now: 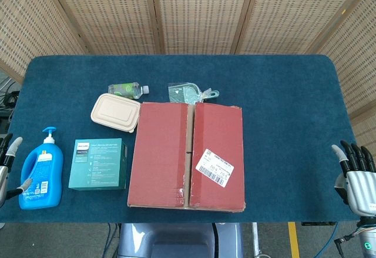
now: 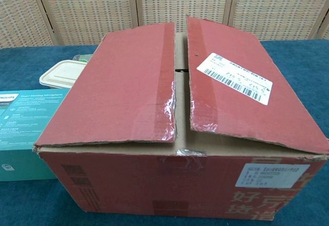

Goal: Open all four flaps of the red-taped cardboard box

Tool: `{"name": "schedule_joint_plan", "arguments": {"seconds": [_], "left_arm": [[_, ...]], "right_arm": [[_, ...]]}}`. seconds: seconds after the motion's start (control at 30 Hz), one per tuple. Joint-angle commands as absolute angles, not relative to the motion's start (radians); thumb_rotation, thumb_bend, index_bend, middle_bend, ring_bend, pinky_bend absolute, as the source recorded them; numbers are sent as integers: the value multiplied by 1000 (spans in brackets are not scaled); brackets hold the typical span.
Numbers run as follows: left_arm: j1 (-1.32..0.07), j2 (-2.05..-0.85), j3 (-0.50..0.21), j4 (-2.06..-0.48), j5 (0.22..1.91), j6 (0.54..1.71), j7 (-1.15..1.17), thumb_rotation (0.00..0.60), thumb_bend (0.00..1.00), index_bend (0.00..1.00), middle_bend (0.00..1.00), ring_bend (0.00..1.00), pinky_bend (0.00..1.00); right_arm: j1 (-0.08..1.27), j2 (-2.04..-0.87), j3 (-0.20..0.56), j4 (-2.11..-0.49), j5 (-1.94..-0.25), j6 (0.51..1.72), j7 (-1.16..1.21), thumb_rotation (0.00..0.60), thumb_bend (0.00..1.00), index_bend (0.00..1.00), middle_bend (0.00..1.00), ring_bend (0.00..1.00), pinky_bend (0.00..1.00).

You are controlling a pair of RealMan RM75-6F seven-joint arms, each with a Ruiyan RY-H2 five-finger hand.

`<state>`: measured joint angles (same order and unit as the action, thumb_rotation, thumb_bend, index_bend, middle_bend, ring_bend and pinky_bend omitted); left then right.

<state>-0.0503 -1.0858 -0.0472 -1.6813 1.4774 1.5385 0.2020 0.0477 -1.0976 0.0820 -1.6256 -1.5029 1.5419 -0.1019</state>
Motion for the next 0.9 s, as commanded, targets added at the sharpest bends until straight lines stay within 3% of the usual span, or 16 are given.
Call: {"name": "schedule_joint_plan", "arguments": {"seconds": [0.03, 0.57, 0.9], "left_arm": [[-50, -1086, -47, -1682, 1478, 1538, 203, 600, 160, 9, 0, 0, 0], [-54, -1077, -50, -1695, 1475, 1534, 221, 600, 160, 9, 0, 0, 0], [-64, -1070, -54, -1705, 1457, 1513, 251, 600, 161, 9, 0, 0, 0]], "right_arm": [[48, -1098, 83, -1624, -1502, 1541, -99, 600, 930, 106, 63, 0, 0], [76, -1072, 82, -1628, -1540, 1513, -22, 600, 931, 106, 64, 0, 0], [183, -1021, 114, -1639, -1617, 1436, 145, 600, 1000, 105, 89, 0, 0]]}}
